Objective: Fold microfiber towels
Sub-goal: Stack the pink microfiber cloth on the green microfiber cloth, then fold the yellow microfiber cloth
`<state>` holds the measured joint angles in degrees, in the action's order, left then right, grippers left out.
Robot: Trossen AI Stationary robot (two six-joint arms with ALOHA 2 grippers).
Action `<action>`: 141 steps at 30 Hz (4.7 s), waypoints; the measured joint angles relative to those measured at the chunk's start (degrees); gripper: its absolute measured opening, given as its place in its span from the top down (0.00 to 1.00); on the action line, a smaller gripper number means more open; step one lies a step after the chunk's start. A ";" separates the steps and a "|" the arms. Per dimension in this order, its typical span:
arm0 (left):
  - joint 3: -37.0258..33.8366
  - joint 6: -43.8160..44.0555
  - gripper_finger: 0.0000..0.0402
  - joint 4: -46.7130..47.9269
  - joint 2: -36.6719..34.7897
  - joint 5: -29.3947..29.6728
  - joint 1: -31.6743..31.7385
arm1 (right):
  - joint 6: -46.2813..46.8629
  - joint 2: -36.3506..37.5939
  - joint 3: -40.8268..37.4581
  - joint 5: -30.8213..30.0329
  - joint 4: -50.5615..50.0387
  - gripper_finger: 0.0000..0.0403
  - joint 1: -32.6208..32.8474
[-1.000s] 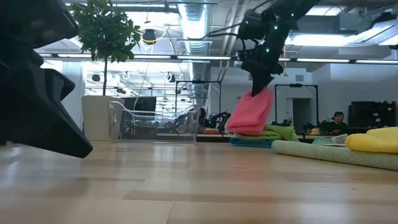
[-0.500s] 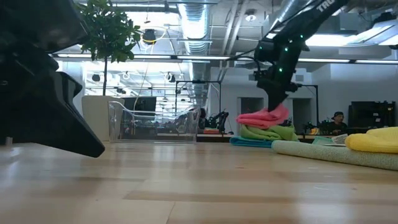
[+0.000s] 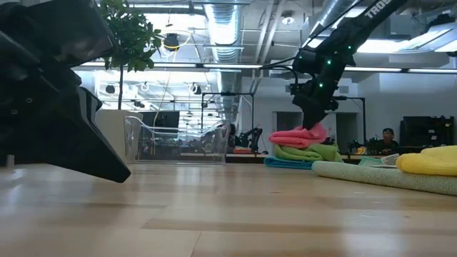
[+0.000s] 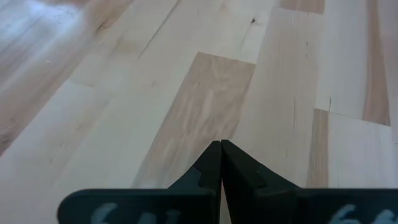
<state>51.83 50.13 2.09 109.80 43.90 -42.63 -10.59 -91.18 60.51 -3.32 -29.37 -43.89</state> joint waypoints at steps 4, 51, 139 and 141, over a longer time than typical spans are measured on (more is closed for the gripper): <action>0.00 0.21 1.00 0.00 0.00 -0.10 0.00 | 0.44 0.00 0.00 -3.66 -0.08 0.67 0.06; 0.13 -1.47 0.88 -4.31 0.02 2.50 -0.16 | 23.54 26.65 -16.27 0.19 8.26 0.67 18.18; 0.13 -48.32 0.38 -34.55 -5.66 -19.14 16.34 | 48.55 5.46 1.88 -10.20 0.34 0.93 71.12; 0.13 -50.09 0.38 -34.39 -5.66 -19.02 16.24 | 47.68 5.67 2.65 -10.22 0.21 0.94 71.16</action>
<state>51.96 0.04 -32.30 104.14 24.88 -26.39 37.08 -85.50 63.16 -13.54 -29.17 27.26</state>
